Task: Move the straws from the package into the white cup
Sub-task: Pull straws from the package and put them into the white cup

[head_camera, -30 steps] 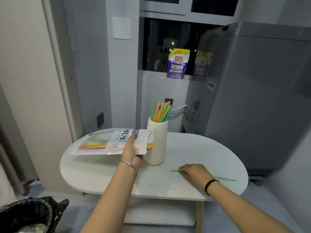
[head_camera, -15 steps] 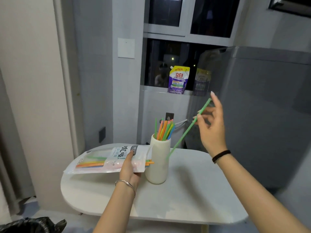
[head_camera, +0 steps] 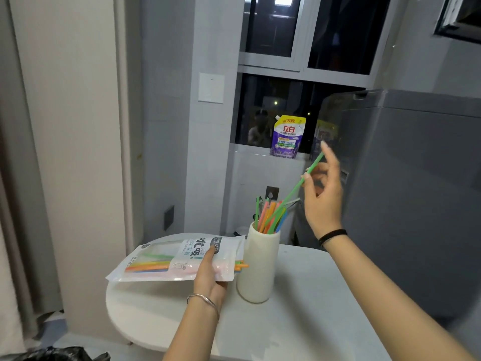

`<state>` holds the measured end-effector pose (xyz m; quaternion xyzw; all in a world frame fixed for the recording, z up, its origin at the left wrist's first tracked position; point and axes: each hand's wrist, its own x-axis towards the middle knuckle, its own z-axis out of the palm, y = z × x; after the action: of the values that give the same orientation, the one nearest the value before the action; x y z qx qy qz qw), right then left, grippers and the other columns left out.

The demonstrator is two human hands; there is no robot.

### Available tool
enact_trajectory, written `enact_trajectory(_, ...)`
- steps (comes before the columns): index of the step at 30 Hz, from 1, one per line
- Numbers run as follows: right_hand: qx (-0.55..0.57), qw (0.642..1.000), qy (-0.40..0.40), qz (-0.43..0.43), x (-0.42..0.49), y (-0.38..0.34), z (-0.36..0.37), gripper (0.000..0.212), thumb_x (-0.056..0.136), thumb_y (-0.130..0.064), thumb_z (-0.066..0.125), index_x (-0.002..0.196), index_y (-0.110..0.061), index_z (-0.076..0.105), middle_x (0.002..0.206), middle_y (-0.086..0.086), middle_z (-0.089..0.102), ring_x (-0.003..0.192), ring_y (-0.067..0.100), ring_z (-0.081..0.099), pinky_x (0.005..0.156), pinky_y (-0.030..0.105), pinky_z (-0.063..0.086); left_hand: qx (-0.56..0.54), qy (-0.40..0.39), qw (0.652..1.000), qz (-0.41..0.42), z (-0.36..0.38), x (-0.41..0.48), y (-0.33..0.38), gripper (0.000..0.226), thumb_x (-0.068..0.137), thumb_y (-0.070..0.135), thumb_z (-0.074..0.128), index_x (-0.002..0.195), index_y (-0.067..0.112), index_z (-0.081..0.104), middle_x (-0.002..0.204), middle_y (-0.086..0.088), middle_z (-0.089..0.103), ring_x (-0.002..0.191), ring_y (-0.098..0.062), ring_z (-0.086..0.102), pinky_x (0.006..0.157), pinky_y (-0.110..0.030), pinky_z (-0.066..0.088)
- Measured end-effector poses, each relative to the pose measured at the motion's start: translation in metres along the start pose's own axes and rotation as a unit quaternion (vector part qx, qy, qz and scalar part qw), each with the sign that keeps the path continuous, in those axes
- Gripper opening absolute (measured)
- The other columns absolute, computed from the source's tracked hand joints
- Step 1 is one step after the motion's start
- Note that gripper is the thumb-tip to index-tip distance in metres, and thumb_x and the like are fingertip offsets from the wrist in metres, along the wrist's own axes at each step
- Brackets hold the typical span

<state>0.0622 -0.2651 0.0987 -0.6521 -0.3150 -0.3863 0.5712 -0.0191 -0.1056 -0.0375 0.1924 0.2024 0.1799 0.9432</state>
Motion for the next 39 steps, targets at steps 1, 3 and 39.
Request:
enact_trajectory(1, -0.021, 0.999, -0.035, 0.011, -0.005, 0.003, 0.004, 0.067, 0.089, -0.001, 0.052, 0.132, -0.049, 0.033, 0.126, 0.017, 0.052, 0.106, 0.026, 0.057, 0.082, 0.020, 0.054, 0.004, -0.003, 1.000, -0.002, 0.001, 0.000, 0.000, 0.006, 0.093, 0.012, 0.058, 0.096, 0.018, 0.059, 0.082, -0.002, 0.068, 0.066, -0.020, 0.066, 0.039, -0.031, 0.054)
enact_trajectory(3, -0.087, 0.988, -0.122, 0.039, -0.015, 0.012, 0.009, 0.055, 0.090, -0.004, 0.053, 0.134, -0.035, 0.042, 0.114, 0.008, 0.056, 0.101, 0.019, 0.056, 0.088, 0.033, 0.054, 0.017, -0.007, 1.000, -0.005, 0.000, 0.000, 0.000, 0.006, 0.094, 0.014, 0.057, 0.090, 0.019, 0.058, 0.084, -0.002, 0.066, 0.069, -0.020, 0.063, 0.040, -0.030, 0.054)
enact_trajectory(39, -0.007, 0.910, -0.171, 0.378, -0.005, 0.054, 0.055, 0.065, 0.073, -0.006, 0.076, 0.130, -0.009, 0.045, 0.128, 0.015, 0.054, 0.103, 0.020, 0.053, 0.086, 0.033, 0.048, 0.039, -0.007, 0.999, -0.008, 0.003, 0.001, 0.010, 0.052, 0.095, 0.018, 0.056, 0.143, 0.004, 0.043, 0.141, -0.030, 0.049, 0.111, -0.042, 0.052, 0.036, -0.028, 0.053)
